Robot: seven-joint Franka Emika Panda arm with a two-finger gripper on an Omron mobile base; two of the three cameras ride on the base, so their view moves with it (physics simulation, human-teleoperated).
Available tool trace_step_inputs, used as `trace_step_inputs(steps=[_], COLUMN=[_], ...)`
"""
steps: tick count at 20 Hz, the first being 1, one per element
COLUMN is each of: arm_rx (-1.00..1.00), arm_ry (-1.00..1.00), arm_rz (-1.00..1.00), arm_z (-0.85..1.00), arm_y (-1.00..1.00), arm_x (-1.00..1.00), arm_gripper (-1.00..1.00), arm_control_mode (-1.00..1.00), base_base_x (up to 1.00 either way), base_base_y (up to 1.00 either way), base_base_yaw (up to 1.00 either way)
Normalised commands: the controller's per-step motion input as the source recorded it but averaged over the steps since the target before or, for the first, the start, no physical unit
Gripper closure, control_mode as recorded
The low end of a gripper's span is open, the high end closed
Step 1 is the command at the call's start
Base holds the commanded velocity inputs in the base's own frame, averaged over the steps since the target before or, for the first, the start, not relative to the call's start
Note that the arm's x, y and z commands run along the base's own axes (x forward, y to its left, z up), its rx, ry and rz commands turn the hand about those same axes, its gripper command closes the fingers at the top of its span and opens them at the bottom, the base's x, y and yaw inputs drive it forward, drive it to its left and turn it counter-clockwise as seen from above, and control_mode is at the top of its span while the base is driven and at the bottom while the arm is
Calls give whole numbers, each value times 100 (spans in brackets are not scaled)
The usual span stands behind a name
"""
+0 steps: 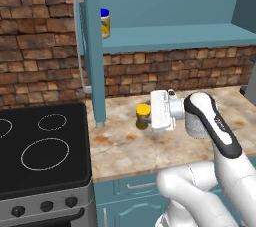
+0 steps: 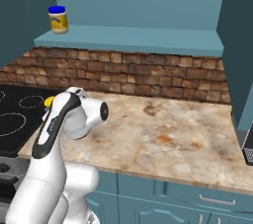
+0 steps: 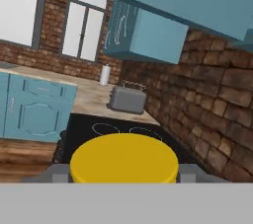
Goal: Collect the turmeric, mayonnaise, and shaker from the cabinet and place them next to the stove.
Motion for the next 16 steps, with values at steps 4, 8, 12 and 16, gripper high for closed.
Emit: trace_step_inputs(steps=[4,8,12,16], arm_rx=[1,0,0,0], arm_ry=[8,0,0,0], arm_rz=[30,28,21,16], arm_z=[-38,-40,-31,-33], arm_y=[41,33,37,31], arm_x=[79,57,45,33], arm_gripper=[100,100,100,100], arm_control_mode=[-100,-100,-100,-100], base_base_x=[0,0,0,0], base_base_y=[0,0,0,0], base_base_yaw=[0,0,0,0])
